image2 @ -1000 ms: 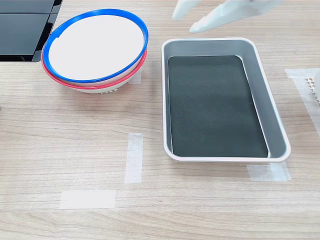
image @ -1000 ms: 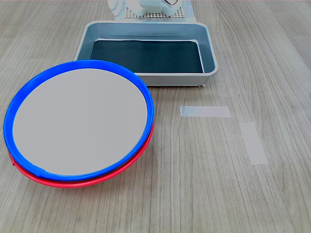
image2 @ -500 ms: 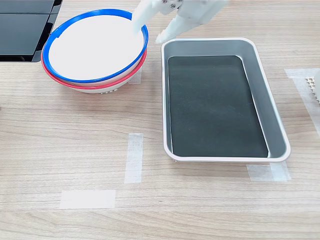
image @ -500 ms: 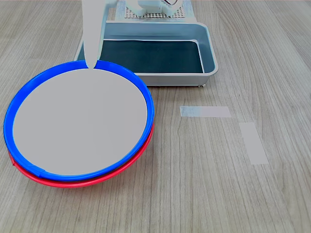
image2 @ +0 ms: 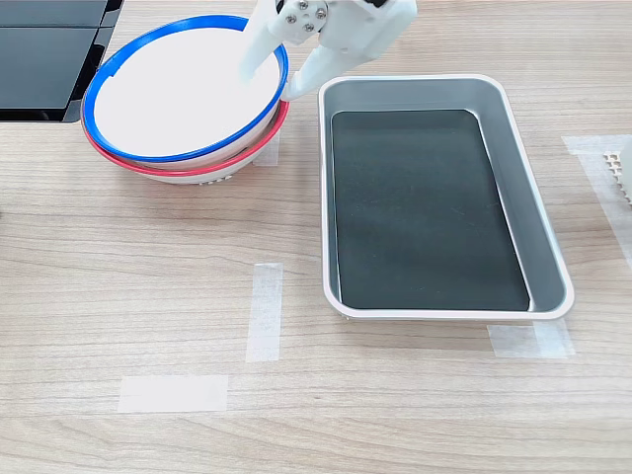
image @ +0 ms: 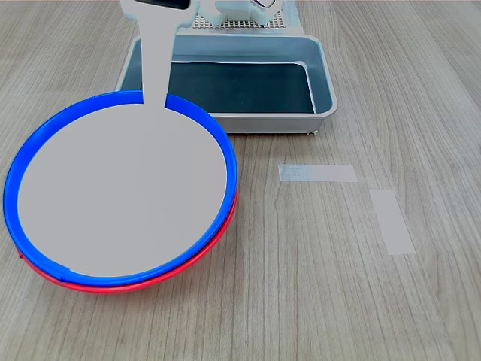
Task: Lift the stacked dish and set it down on the table.
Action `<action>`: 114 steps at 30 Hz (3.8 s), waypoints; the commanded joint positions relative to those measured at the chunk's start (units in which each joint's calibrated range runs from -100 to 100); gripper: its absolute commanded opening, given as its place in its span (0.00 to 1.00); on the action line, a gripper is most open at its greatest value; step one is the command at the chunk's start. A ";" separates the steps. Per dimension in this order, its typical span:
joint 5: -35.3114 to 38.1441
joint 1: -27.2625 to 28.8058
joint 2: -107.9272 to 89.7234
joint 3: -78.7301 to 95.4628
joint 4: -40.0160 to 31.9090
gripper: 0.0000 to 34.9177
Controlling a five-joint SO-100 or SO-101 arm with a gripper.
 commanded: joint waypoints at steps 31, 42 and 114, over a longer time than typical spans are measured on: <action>-1.32 -1.13 -8.66 -5.15 3.90 0.00; -2.54 -6.40 -16.85 -4.33 2.00 0.00; 5.42 -3.20 -14.29 7.14 0.44 0.09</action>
